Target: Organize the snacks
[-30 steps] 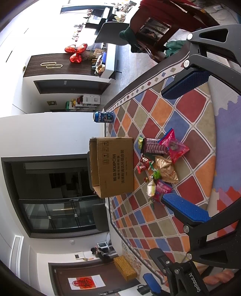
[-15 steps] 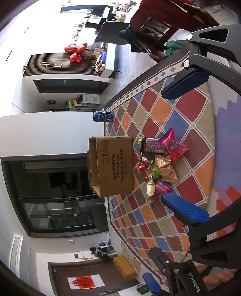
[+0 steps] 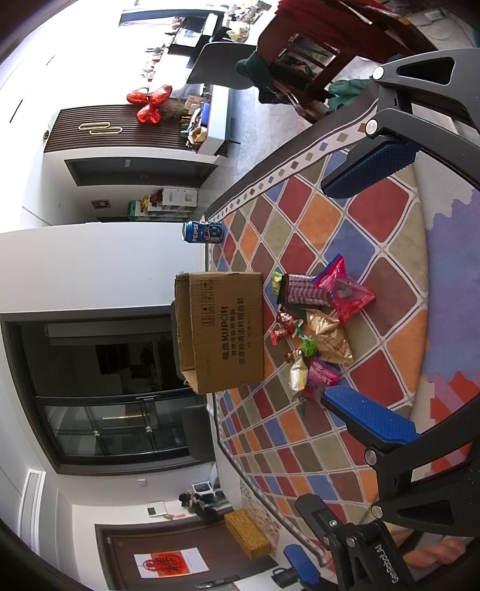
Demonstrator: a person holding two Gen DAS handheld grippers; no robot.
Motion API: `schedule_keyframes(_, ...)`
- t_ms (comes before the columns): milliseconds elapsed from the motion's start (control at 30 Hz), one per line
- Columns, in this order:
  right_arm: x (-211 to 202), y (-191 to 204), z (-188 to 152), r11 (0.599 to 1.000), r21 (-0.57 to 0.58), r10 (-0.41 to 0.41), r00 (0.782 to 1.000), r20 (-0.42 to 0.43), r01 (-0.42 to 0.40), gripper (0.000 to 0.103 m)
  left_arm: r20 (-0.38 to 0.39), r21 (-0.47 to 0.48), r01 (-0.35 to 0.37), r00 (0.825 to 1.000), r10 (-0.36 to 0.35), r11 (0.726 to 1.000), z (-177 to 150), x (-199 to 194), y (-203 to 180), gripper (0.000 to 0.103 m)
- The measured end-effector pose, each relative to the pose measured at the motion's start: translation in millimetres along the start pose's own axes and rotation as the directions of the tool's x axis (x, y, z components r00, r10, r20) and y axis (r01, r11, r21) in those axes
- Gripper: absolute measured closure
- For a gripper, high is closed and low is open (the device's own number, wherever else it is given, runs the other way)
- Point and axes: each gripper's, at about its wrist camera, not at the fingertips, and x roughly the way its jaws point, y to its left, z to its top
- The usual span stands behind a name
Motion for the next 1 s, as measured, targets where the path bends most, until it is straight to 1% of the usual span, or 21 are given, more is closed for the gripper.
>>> schedule_keyframes(300,1.8,5.4,-5.3,1.000,0.003,0.010,1.000,-0.024,-0.010,0.001,-0.046,0.026,0.046,0.998,-0.045,0.999,-3.1,13.5,-1.8,0.000)
schedule_keyframes(400,11.7,1.7,-5.9,1.000,0.016,0.018,0.999,-0.049,-0.017,0.001,-0.059,0.061,0.068,0.996,-0.065,0.996,-3.6,21.1,-6.7,0.000)
schedule_keyframes(500,17.7,-1.7,-6.0,0.999,0.029,0.017,0.998,-0.066,-0.015,0.001,-0.057,0.105,0.093,0.995,-0.088,0.990,-3.3,28.0,-12.7,0.000)
schedule_keyframes(600,25.3,-5.1,-5.4,0.999,0.038,0.013,0.997,-0.079,-0.010,0.001,-0.057,0.165,0.123,0.992,-0.115,0.979,-2.6,38.3,-20.9,0.000)
schedule_keyframes(700,37.1,-10.5,-4.0,0.999,0.049,0.015,0.994,-0.107,-0.009,0.001,-0.060,0.240,0.155,0.988,-0.145,0.958,-3.1,52.0,-31.3,0.001)
schedule_keyframes(767,44.5,-12.8,-4.2,0.999,0.054,0.011,0.992,-0.123,-0.004,0.001,-0.068,0.281,0.178,0.984,-0.166,0.943,-2.8,62.4,-37.4,0.004)
schedule_keyframes(867,56.7,-16.0,-4.3,0.998,0.067,0.004,0.989,-0.146,0.006,0.002,-0.085,0.315,0.213,0.977,-0.196,0.925,-2.3,76.5,-43.2,0.011)
schedule_keyframes(1000,73.4,-16.5,-6.7,0.997,0.073,0.016,0.984,-0.179,-0.003,0.005,-0.108,0.318,0.275,0.961,-0.254,0.907,-1.0,94.5,-46.5,0.015)
